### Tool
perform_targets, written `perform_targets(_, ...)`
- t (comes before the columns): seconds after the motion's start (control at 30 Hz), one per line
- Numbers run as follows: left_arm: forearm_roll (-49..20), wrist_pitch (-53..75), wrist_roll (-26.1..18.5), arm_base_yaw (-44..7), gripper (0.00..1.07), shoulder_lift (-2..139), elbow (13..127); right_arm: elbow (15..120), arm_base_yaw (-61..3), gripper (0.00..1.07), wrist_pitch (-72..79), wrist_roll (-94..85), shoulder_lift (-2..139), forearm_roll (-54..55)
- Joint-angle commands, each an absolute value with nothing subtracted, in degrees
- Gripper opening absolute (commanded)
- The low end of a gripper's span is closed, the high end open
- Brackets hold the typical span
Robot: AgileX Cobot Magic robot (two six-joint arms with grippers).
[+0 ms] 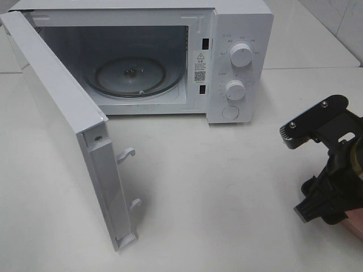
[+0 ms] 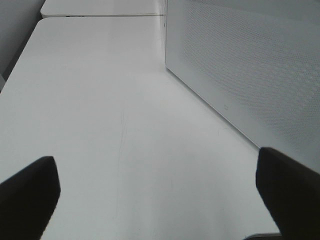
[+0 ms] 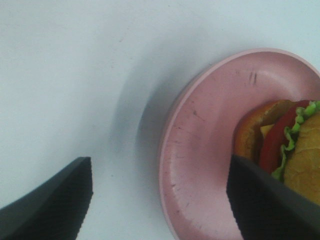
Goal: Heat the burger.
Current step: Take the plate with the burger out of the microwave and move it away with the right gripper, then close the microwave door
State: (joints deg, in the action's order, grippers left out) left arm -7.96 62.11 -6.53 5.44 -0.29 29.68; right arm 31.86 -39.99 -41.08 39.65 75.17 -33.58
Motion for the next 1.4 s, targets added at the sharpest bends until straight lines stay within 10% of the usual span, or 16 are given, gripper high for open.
perform_targets(0.03, -8.14, 61.31, -6.25, 5.50, 1.01, -0.63, 29.68, 33.06, -40.11, 0.78, -41.88, 33.40, 71.68, -28.82)
perform_targets(1.1, -8.14, 61.31, -6.25, 5.50, 1.01, -0.63, 29.68, 36.78, -39.82, 0.76, -57.70, 9.45, 35.58, -12.55)
perform_targets(1.4, -8.14, 61.31, -6.25, 5.50, 1.01, -0.63, 29.68, 36.78, -27.10, 0.76, -59.42, 7.91, 22.86, -10.37)
